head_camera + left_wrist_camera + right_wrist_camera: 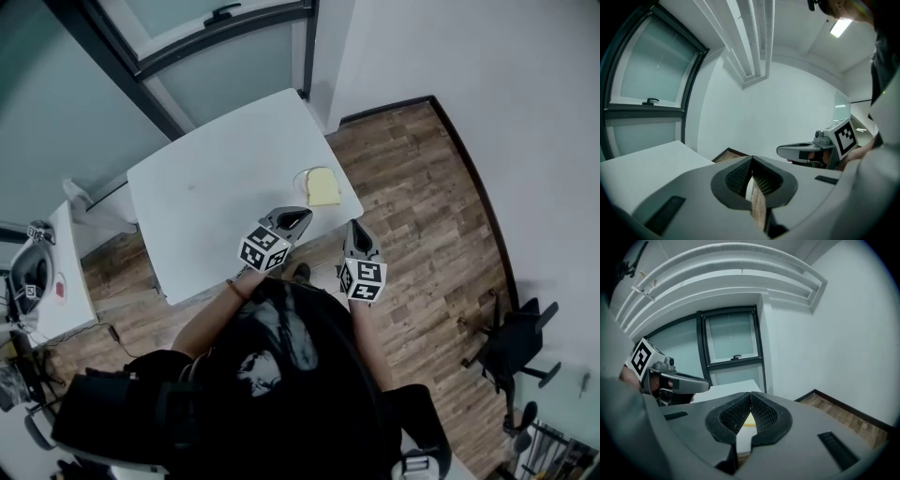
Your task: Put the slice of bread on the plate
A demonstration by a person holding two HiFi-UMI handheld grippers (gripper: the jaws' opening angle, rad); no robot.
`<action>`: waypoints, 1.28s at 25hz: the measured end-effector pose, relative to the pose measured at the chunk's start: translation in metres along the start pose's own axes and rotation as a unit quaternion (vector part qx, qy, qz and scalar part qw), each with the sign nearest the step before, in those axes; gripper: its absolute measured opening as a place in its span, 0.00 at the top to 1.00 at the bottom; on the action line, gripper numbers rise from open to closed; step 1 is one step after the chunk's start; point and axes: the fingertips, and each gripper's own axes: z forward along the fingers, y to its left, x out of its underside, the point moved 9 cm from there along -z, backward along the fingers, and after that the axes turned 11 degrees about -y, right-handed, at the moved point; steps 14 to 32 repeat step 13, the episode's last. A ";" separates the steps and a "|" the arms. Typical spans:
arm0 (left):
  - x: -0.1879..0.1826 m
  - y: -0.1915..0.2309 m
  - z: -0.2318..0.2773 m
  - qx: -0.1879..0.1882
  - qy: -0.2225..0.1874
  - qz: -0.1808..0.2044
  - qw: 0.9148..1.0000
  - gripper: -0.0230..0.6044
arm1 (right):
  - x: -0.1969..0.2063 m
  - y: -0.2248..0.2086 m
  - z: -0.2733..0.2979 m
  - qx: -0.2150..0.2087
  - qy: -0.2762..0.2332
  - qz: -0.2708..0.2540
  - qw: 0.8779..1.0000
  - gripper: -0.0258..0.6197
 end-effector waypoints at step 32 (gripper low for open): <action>0.004 -0.001 -0.004 -0.004 0.009 0.001 1.000 0.95 | 0.007 0.014 0.004 -0.037 0.019 0.000 0.999 0.94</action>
